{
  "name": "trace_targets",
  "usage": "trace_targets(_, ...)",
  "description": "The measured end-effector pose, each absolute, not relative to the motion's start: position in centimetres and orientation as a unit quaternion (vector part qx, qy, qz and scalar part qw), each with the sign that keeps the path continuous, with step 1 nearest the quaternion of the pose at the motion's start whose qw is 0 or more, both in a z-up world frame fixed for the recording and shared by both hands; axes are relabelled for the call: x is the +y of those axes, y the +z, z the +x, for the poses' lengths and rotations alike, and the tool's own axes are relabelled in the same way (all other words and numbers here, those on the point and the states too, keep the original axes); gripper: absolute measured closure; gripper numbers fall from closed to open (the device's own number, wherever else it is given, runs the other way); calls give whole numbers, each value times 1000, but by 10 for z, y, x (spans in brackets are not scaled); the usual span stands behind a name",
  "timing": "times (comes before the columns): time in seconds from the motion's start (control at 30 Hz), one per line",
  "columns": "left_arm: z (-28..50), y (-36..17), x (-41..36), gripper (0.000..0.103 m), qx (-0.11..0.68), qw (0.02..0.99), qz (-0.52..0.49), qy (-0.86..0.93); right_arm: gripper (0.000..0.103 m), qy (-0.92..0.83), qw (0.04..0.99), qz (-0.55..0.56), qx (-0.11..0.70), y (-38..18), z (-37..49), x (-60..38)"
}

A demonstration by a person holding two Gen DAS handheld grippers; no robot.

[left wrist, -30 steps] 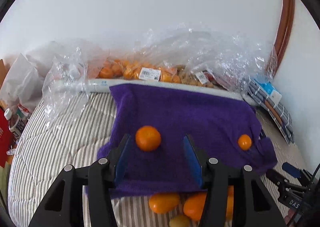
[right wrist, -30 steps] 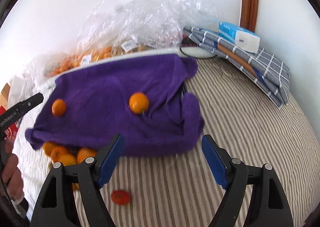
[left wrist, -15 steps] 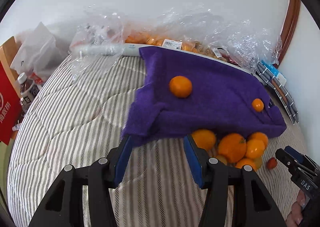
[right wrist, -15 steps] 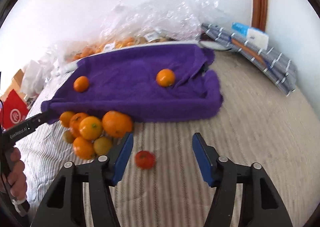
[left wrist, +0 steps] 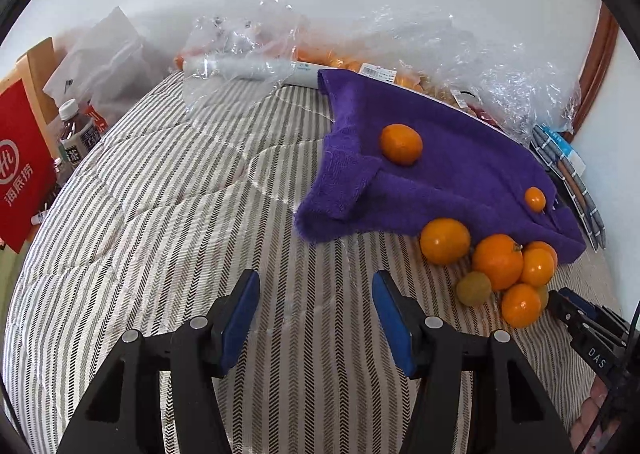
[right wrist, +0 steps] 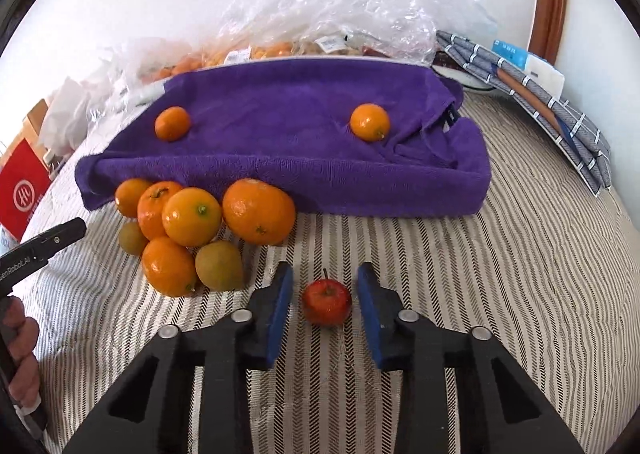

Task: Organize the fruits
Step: 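Grasp the small red apple with the right tool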

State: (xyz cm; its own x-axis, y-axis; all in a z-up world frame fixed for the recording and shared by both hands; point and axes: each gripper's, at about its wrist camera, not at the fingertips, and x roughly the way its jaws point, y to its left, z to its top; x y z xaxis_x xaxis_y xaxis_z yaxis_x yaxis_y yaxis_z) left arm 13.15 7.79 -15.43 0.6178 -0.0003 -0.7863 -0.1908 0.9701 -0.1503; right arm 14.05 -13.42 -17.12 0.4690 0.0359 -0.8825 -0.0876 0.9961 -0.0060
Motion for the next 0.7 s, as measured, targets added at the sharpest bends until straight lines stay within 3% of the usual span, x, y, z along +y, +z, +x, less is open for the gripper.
trace_targets(0.1,132,-154,77,47,436,892,-109,53,79,45,857,-8,513,-171,140,-139)
trace_targets(0.7,133,-151,72,47,433,894,-105,42,77,64,856,-12,514,-170,131,-138)
